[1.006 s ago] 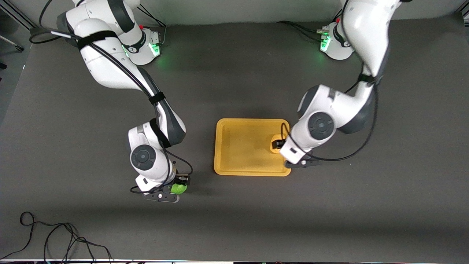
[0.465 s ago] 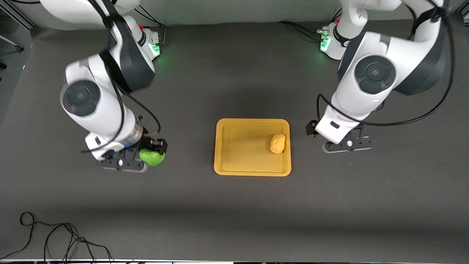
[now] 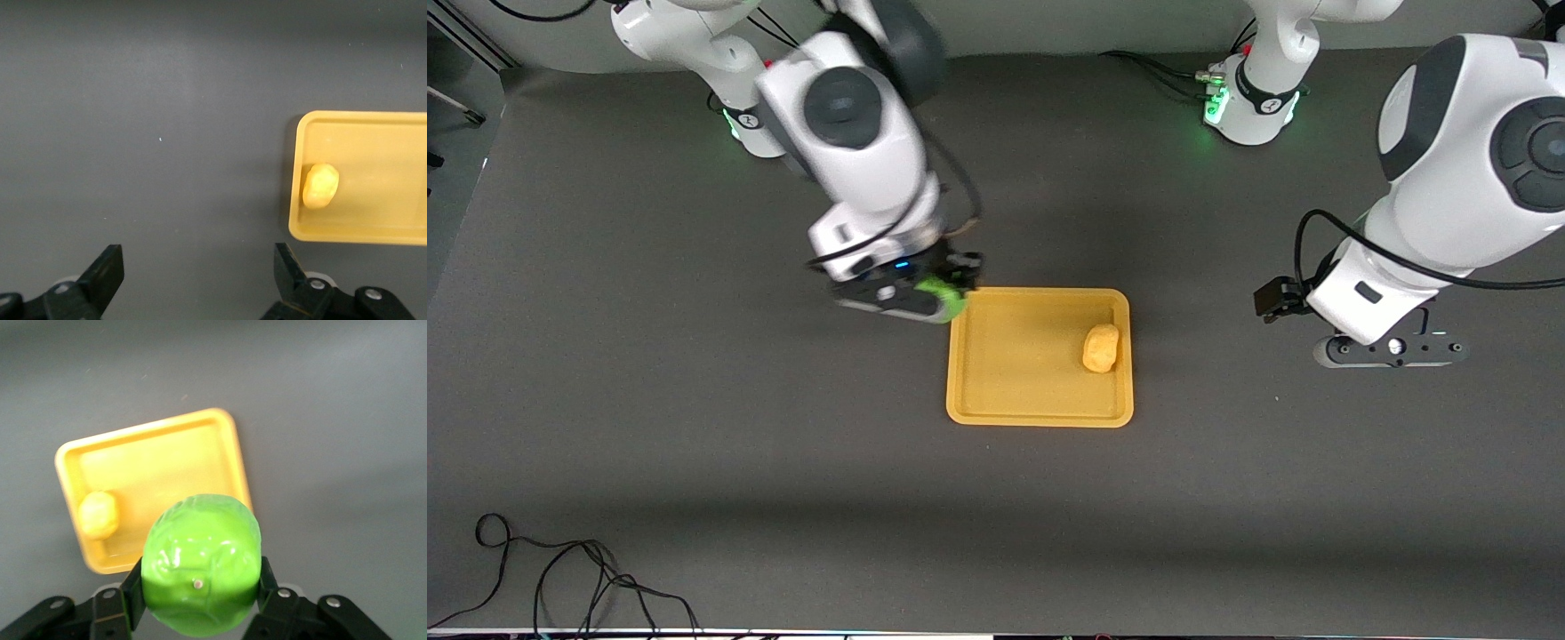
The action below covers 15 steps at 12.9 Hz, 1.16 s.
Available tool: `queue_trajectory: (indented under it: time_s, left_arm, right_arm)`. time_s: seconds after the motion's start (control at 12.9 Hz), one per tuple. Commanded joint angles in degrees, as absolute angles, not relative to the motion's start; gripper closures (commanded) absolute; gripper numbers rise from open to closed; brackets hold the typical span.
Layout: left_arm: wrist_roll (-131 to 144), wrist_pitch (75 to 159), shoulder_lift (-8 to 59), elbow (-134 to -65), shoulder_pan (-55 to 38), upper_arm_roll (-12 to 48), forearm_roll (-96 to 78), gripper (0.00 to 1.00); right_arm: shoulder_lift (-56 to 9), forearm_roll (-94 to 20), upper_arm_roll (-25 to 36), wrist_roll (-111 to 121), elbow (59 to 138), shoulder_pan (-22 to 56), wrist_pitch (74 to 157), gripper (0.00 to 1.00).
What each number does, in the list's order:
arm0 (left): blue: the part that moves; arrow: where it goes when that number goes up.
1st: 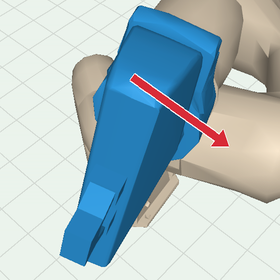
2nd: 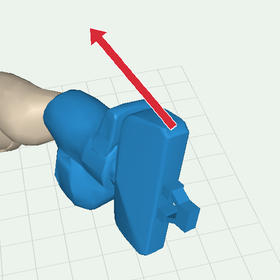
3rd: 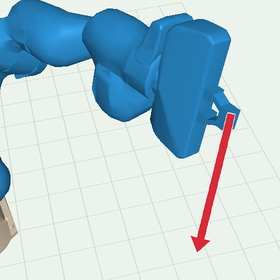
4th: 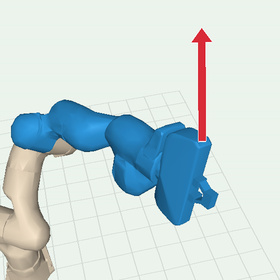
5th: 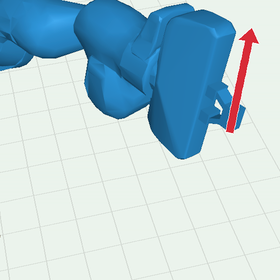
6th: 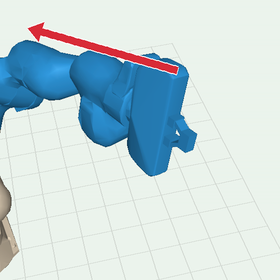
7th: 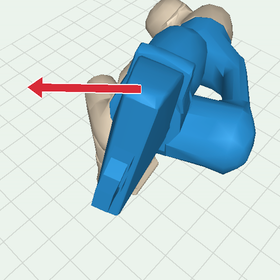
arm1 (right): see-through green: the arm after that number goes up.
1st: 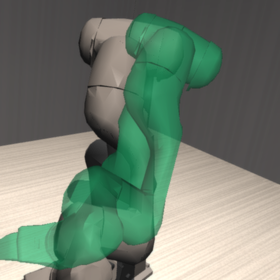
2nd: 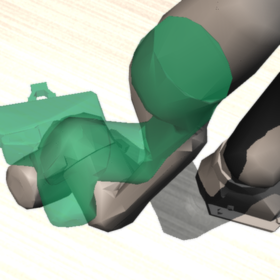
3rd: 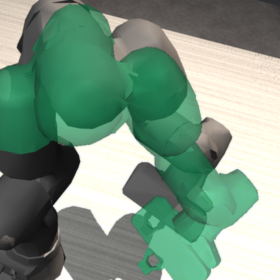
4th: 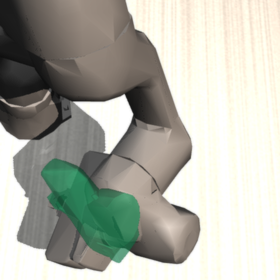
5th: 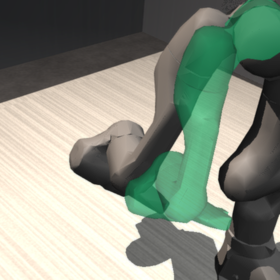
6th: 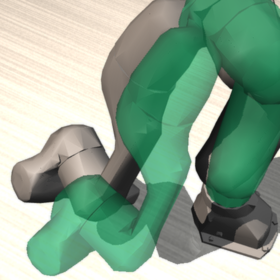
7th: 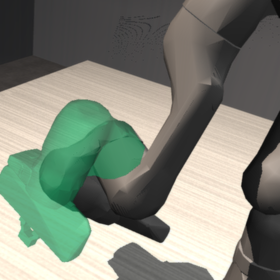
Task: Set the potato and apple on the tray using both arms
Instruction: 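Lift the apple onto the tray with the right gripper while the left gripper withdraws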
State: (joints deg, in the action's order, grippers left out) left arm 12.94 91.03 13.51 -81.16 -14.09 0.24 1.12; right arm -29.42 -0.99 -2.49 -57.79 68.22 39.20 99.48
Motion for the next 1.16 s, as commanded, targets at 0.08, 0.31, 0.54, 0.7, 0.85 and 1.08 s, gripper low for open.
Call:
queue_trajectory:
  time_s: [0.08,0.31,0.54,0.7,0.85,1.08]
  left_arm:
    - [2.22,91.75,10.11,-85.08,-8.19,0.44,0.88,0.01]
    - [-8.24,92.63,8.45,-88.83,-1.95,0.53,0.62,0.01]
    - [-13.34,100.54,1.76,-100.19,2.53,0.44,0.62,0.01]
    - [-15.47,100.11,1.76,-100.02,4.13,0.44,0.44,0.01]
    - [-14.6,101.16,1.93,-100.54,3.43,0.7,0.35,0.01]
    - [-13.1,102.56,1.93,-100.63,2.9,1.05,0.44,0.01]
  right_arm:
    - [-42.35,0.44,-1.84,-64.77,55.72,42.54,101.84,0.66]
    - [-48.67,1.66,-1.76,-64.6,56.16,43.85,107.47,0.66]
    - [-55.7,4.3,-1.67,-64.69,56.25,45.25,113.62,0.66]
    - [-57.48,5.7,-1.49,-64.77,56.42,45.53,114.78,0.66]
    - [-57.48,5.8,-1.49,-64.78,58.18,45.53,115.31,0.65]
    - [-57.48,5.71,-1.41,-64.86,61.17,45.44,119.52,0.58]
